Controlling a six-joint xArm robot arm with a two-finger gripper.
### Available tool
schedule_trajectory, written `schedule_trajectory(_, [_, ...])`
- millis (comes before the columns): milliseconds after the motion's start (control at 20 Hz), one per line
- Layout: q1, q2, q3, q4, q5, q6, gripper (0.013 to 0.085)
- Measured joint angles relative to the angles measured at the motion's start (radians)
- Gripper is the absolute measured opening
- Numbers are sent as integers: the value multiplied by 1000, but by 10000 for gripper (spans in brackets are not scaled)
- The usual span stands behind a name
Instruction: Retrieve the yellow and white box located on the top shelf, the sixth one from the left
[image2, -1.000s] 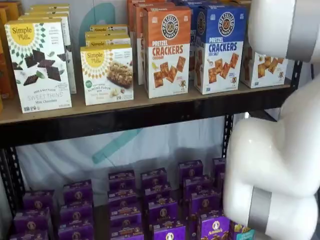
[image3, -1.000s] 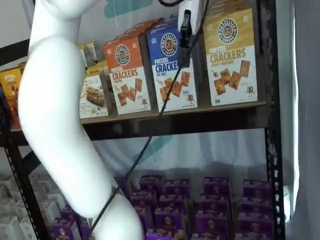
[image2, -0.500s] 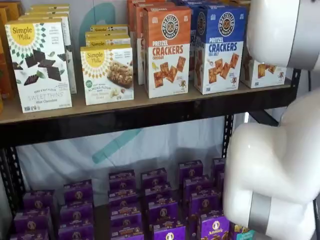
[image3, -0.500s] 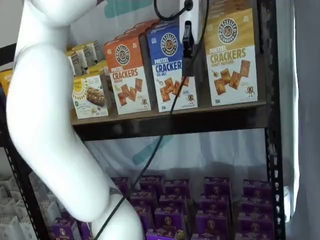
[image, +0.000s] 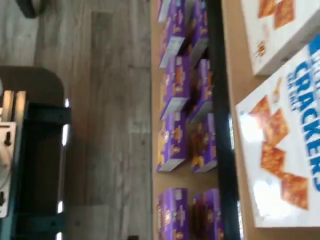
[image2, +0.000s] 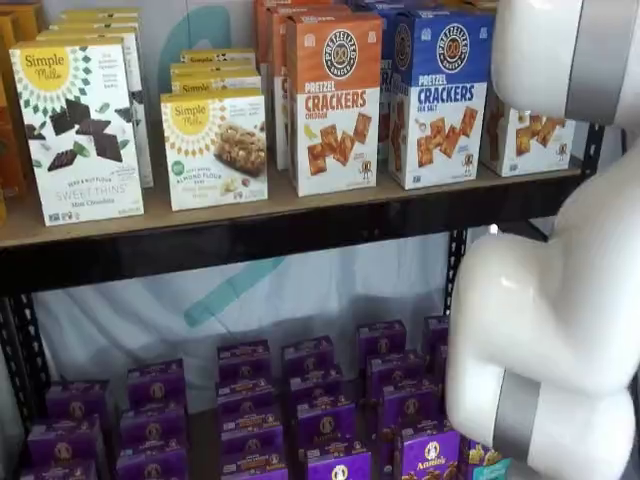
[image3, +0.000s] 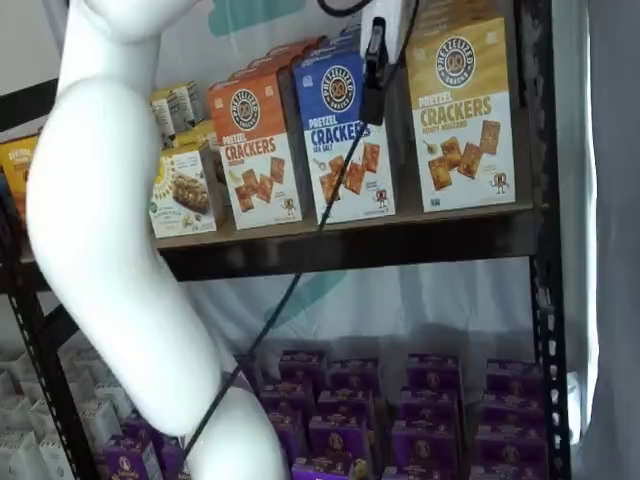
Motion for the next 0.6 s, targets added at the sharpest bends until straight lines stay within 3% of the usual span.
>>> schedule_trajectory(200, [-32, 7, -12, 63, -2, 3, 850])
schedule_trajectory(350, [-61, -4, 7, 138, -22, 16, 850])
schedule_trajectory(600, [-75, -11, 12, 215, -54, 43, 850])
